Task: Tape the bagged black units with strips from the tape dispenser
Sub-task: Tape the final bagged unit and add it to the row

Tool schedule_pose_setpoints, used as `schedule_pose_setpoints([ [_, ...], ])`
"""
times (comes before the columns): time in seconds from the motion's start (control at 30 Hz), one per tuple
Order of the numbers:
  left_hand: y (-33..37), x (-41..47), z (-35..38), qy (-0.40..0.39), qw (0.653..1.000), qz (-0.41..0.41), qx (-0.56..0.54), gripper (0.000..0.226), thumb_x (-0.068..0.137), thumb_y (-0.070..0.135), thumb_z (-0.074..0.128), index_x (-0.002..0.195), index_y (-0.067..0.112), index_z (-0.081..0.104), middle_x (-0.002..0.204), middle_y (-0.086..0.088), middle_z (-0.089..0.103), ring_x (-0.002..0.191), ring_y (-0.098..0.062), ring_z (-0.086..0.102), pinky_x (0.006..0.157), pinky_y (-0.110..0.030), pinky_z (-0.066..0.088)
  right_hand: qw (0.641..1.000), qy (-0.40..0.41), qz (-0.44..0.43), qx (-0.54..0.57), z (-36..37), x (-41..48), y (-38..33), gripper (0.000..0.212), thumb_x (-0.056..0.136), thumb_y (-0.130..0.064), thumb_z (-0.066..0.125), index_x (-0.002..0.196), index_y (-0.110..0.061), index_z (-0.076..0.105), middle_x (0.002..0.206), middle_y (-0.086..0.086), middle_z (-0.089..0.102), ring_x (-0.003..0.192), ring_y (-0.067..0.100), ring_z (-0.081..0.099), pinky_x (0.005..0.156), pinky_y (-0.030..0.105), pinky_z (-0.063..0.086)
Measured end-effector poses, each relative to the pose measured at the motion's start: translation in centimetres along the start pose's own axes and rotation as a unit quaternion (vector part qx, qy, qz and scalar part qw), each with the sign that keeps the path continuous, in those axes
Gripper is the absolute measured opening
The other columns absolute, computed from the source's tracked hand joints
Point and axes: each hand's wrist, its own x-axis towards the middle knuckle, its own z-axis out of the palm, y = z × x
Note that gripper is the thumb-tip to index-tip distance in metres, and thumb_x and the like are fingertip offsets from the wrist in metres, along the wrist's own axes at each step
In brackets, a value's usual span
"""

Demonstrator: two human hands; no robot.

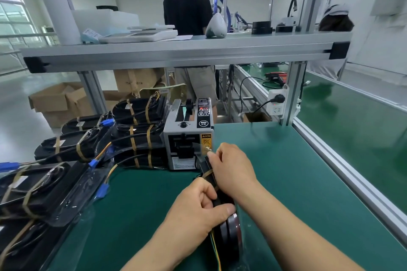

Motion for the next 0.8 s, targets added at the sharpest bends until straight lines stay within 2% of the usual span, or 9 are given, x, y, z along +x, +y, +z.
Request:
schedule_pose_setpoints([
  [0.13, 0.0, 0.1, -0.3, -0.020, 1.000, 0.004, 0.006, 0.046, 0.058, 0.050, 0.076, 0.085, 0.021, 0.053, 0.053, 0.012, 0.045, 0.051, -0.007, 0.039, 0.054, -0.024, 0.037, 1.000, -0.002, 0.016, 0.020, 0.2, 0.0, 0.2, 0.036, 0.103, -0.037, 0.041, 0.071, -0.023, 0.035, 0.085, -0.003, 0.048, 0.073, 0.019, 0.045, 0.067, 0.032, 0.033],
  [0.23, 0.1, 1.0, -1.4, -0.028, 0.999, 0.001, -0.022, 0.032, 0.071, 0.036, 0.083, 0.077, 0.020, 0.056, 0.052, 0.011, 0.048, 0.049, -0.006, 0.043, 0.050, -0.019, 0.040, 0.999, -0.002, 0.019, 0.031, 0.2, 0.0, 0.3, 0.036, 0.103, -0.038, 0.043, 0.071, -0.023, 0.036, 0.084, -0.003, 0.049, 0.073, 0.019, 0.045, 0.067, 0.033, 0.033],
  [0.3, -0.3, 2.9, -2.7, 0.066, 0.997, 0.003, -0.046, 0.024, 0.078, 0.030, 0.080, 0.073, 0.022, 0.059, 0.053, 0.010, 0.051, 0.049, -0.007, 0.046, 0.050, -0.018, 0.042, 1.000, -0.007, 0.017, 0.026, 0.1, 0.0, 0.2, 0.036, 0.102, -0.040, 0.043, 0.071, -0.024, 0.035, 0.087, -0.001, 0.050, 0.077, 0.022, 0.046, 0.068, 0.034, 0.033],
  [0.37, -0.8, 5.3, -3.7, 0.161, 0.987, 0.000, -0.019, 0.021, 0.078, 0.027, 0.080, 0.087, 0.025, 0.061, 0.067, 0.008, 0.058, 0.057, -0.007, 0.049, 0.060, -0.023, 0.044, 1.000, -0.005, 0.014, 0.025, 0.0, -0.1, 0.2, 0.036, 0.102, -0.040, 0.043, 0.071, -0.024, 0.035, 0.085, -0.002, 0.049, 0.077, 0.022, 0.046, 0.068, 0.034, 0.033],
  [0.4, -0.9, 6.3, -4.0, 0.175, 0.985, 0.002, -0.004, 0.026, 0.078, 0.024, 0.081, 0.095, 0.027, 0.061, 0.078, 0.007, 0.060, 0.063, -0.007, 0.052, 0.066, -0.023, 0.046, 1.000, -0.003, 0.012, 0.024, 0.0, -0.2, 0.2, 0.036, 0.102, -0.041, 0.043, 0.071, -0.025, 0.035, 0.085, -0.003, 0.048, 0.076, 0.021, 0.046, 0.067, 0.034, 0.033],
  [0.5, -1.4, 9.0, -3.9, 0.127, 0.991, 0.011, -0.042, 0.035, 0.080, 0.014, 0.078, 0.109, 0.030, 0.064, 0.100, 0.004, 0.063, 0.079, -0.006, 0.058, 0.070, -0.011, 0.046, 1.000, -0.002, 0.009, 0.028, 0.0, -0.3, 0.3, 0.036, 0.102, -0.042, 0.044, 0.071, -0.025, 0.035, 0.085, -0.003, 0.049, 0.076, 0.021, 0.046, 0.068, 0.034, 0.033],
  [0.63, -1.7, 11.0, -3.4, 0.042, 0.992, 0.011, -0.119, 0.011, 0.091, 0.016, 0.067, 0.096, 0.019, 0.076, 0.101, 0.000, 0.075, 0.093, -0.012, 0.064, 0.079, -0.020, 0.048, 0.999, -0.002, 0.002, 0.039, 0.0, -0.2, 0.5, 0.036, 0.100, -0.044, 0.049, 0.071, -0.026, 0.037, 0.082, -0.005, 0.048, 0.074, 0.018, 0.046, 0.067, 0.033, 0.034],
  [0.73, -1.6, 11.8, -3.0, -0.003, 0.984, 0.019, -0.179, 0.022, 0.098, 0.017, 0.057, 0.086, 0.003, 0.070, 0.088, -0.013, 0.072, 0.082, -0.023, 0.058, 0.078, -0.033, 0.045, 0.999, -0.001, -0.007, 0.044, -0.2, -0.3, 0.3, 0.038, 0.094, -0.050, 0.057, 0.070, -0.026, 0.040, 0.083, -0.004, 0.052, 0.074, 0.019, 0.050, 0.066, 0.033, 0.037],
  [0.8, -1.1, 12.1, -2.6, -0.023, 0.981, 0.025, -0.189, 0.025, 0.098, 0.018, 0.055, 0.079, 0.004, 0.063, 0.074, -0.010, 0.064, 0.070, -0.020, 0.056, 0.067, -0.026, 0.046, 0.999, -0.004, -0.008, 0.044, -0.3, -0.4, 0.2, 0.040, 0.089, -0.054, 0.063, 0.070, -0.025, 0.042, 0.083, -0.004, 0.053, 0.074, 0.019, 0.052, 0.064, 0.033, 0.038],
])
